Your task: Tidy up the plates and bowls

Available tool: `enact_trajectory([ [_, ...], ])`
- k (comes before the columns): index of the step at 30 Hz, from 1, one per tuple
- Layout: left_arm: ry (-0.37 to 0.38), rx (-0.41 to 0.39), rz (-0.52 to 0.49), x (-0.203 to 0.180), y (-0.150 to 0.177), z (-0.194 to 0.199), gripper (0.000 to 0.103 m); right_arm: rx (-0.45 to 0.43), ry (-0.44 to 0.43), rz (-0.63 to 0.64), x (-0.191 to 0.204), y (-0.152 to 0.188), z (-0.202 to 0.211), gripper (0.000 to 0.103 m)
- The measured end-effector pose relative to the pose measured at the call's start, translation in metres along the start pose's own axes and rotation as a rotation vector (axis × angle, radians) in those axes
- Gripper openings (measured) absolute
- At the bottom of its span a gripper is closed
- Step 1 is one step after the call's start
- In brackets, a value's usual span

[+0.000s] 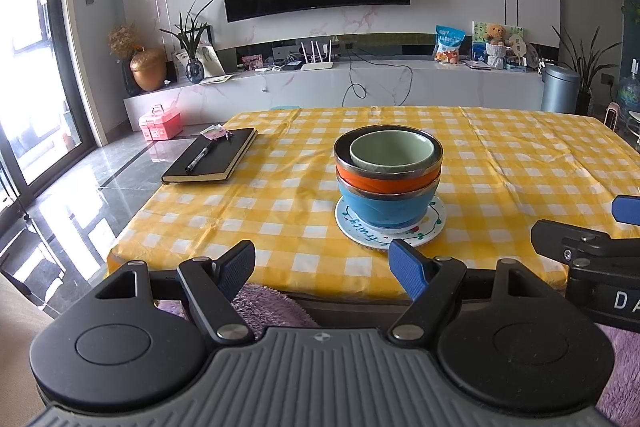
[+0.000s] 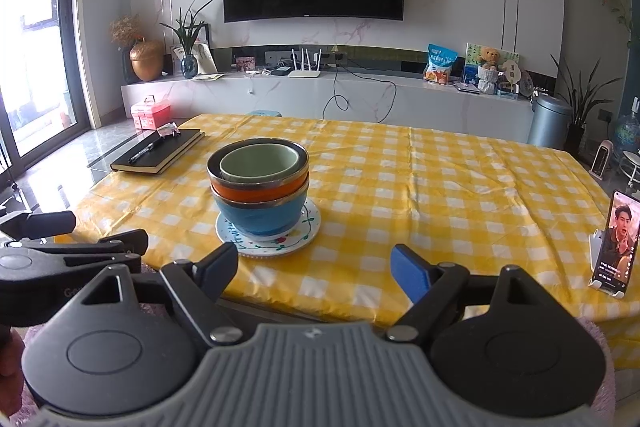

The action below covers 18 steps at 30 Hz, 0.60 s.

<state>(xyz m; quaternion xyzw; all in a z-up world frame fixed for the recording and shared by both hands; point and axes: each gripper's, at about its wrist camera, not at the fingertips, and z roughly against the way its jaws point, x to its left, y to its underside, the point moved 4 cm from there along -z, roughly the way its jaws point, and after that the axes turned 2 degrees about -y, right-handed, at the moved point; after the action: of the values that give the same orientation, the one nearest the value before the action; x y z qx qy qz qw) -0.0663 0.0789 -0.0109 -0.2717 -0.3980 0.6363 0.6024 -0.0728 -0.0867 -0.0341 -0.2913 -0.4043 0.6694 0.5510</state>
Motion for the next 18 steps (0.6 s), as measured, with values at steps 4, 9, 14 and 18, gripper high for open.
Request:
enact_trajectory([
  [4,0.000,0.001,0.002,-0.0003,0.0001,-0.0001,0.089,-0.001,-0.002,0.001,0.0009,0.0004,-0.0004,0.083],
  [9,0.000,-0.001,0.001,-0.0009,0.0008,0.0005,0.089,-0.001,-0.004,0.002,0.0018,0.0015,-0.0005,0.083],
  [14,0.000,0.000,0.002,-0.0008,0.0013,0.0005,0.089,-0.003,-0.004,0.007,0.0035,0.0042,-0.0002,0.083],
  [18,0.001,-0.001,0.002,-0.0012,0.0009,0.0007,0.089,-0.004,-0.004,0.008,0.0037,0.0043,0.0001,0.083],
])
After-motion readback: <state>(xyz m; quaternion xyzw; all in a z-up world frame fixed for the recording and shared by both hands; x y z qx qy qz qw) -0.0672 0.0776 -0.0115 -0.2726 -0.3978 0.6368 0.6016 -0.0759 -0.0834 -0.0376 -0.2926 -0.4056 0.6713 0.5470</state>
